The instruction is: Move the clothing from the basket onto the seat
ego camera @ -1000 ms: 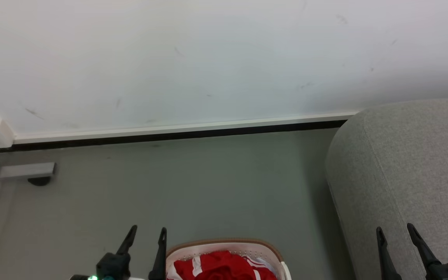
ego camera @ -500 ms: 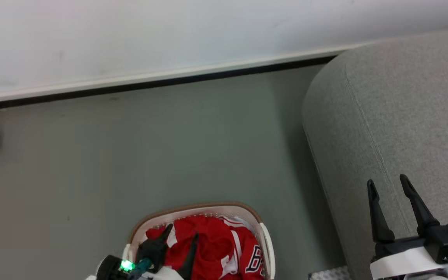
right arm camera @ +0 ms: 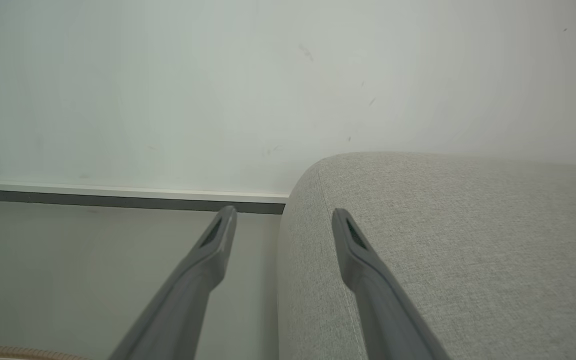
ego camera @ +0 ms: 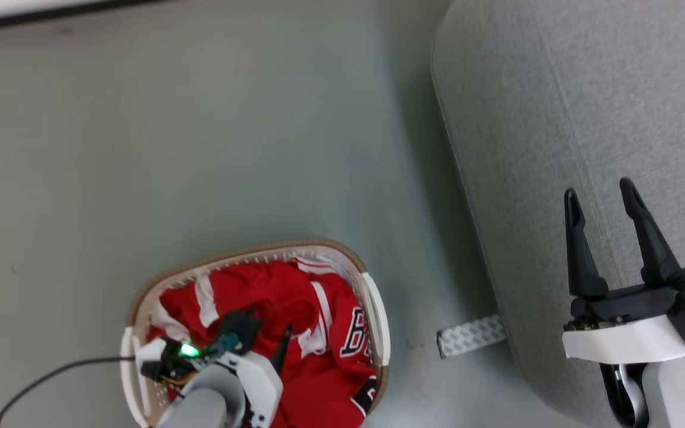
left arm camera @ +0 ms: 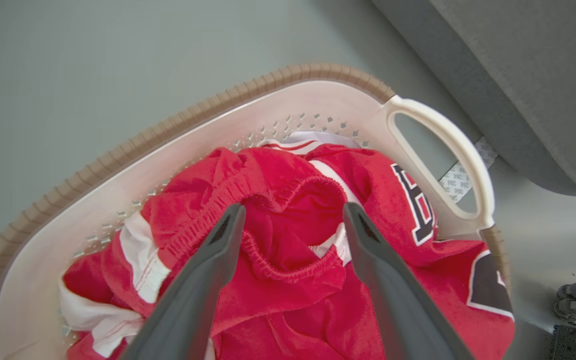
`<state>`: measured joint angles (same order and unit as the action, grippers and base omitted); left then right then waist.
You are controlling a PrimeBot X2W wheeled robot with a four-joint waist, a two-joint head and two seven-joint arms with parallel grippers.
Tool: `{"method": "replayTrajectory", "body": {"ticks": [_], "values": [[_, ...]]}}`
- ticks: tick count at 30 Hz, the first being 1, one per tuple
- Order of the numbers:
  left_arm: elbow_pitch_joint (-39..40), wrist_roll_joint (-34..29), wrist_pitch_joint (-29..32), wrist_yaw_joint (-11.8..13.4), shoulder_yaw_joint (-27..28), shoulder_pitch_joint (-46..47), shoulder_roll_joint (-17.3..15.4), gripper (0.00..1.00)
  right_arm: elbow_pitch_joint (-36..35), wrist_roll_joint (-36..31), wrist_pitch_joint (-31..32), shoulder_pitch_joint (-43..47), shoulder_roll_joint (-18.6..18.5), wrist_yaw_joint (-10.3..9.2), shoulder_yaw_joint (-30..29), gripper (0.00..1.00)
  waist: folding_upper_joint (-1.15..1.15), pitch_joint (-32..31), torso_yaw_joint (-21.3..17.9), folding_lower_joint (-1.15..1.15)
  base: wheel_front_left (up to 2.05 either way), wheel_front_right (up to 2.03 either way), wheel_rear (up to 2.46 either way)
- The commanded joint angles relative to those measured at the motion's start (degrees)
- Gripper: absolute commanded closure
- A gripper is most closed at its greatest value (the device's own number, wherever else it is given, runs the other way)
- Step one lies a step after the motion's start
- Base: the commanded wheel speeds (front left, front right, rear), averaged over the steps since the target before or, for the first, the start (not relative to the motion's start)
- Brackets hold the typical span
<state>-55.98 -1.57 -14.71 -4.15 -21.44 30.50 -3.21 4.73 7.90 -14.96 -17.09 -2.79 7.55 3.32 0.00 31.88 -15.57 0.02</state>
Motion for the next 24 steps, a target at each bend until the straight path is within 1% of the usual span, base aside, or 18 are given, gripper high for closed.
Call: {"method": "replayTrajectory", "body": {"ticks": [1, 7, 15, 19, 24], "values": [[-0.8, -0.3, 0.0, 0.0, 0.1, 1.0, -0.8, 0.0, -0.6, 0.7, -0.2, -1.0, 0.0, -0.13, 0.1, 0.0, 0.0, 4.3, -1.8, -0.02, 0.0, 0.0, 0.0], [-4.8, 0.1, -0.3, -0.2, -0.3, 5.9, -1.2, 0.0, -1.9, 1.3, -0.2, -2.7, 0.0, -0.13, 0.7, 0.0, 0.0, 8.5, -2.4, -0.02, 0.0, 0.0, 0.0], [-6.4, 0.8, -0.5, -0.2, -1.0, 10.2, -0.9, 0.0, -2.3, 2.1, -0.2, -3.6, 0.0, -0.13, 0.9, 0.0, 0.0, 12.3, -2.6, -0.02, 0.0, 0.0, 0.0], [-6.1, 1.2, -0.4, 1.4, -0.4, 11.9, -1.1, 0.0, -2.6, 2.5, -0.2, -4.0, 0.0, -0.13, 0.9, 0.0, 0.0, 14.1, -2.7, -0.02, 0.0, 0.0, 0.0], [-6.0, 0.4, -0.5, 4.1, -0.7, 13.8, -1.9, 0.0, -3.0, 2.5, -0.2, -4.7, 0.0, -0.12, 0.9, 0.0, 0.0, 16.7, -3.1, -0.02, 0.0, 0.0, 0.0]]}}
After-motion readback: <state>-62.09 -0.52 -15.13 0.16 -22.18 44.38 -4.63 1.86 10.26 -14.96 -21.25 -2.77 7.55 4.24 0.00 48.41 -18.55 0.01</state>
